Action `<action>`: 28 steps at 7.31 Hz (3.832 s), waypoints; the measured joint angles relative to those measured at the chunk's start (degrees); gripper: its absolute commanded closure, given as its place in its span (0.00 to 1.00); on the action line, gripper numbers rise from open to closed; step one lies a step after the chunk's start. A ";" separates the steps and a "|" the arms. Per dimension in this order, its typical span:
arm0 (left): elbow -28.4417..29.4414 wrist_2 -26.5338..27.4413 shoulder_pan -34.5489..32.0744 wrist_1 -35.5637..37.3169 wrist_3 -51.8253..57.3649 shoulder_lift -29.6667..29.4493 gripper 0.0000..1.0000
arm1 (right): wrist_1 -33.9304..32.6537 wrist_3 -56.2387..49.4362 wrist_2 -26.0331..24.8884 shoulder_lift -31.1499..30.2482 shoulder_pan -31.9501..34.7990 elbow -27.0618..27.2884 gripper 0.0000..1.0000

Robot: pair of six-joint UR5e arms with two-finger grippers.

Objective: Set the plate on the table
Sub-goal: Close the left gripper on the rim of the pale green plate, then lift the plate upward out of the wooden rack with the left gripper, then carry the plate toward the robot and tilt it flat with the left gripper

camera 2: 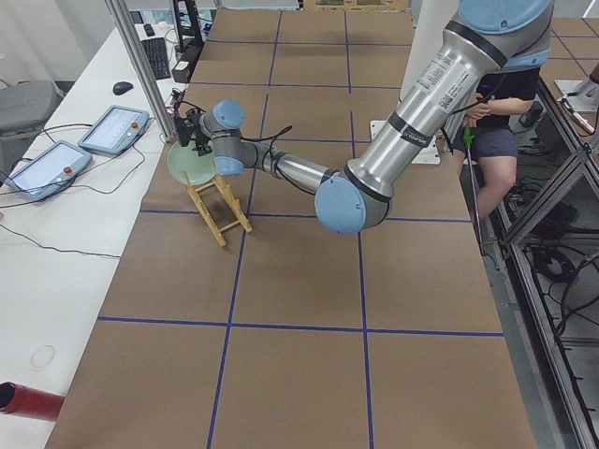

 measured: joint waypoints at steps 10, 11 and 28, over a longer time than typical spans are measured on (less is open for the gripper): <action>-0.33 -4.08 -3.34 -6.26 1.52 1.29 1.00 | 0.00 0.00 0.00 0.00 0.01 0.00 0.00; -0.35 -5.40 -4.29 -7.55 1.36 1.79 1.00 | 0.00 0.00 0.00 0.00 0.01 0.00 0.00; -42.39 -10.75 -2.39 60.29 35.94 2.02 1.00 | 0.00 0.00 0.00 0.00 -0.01 0.00 0.00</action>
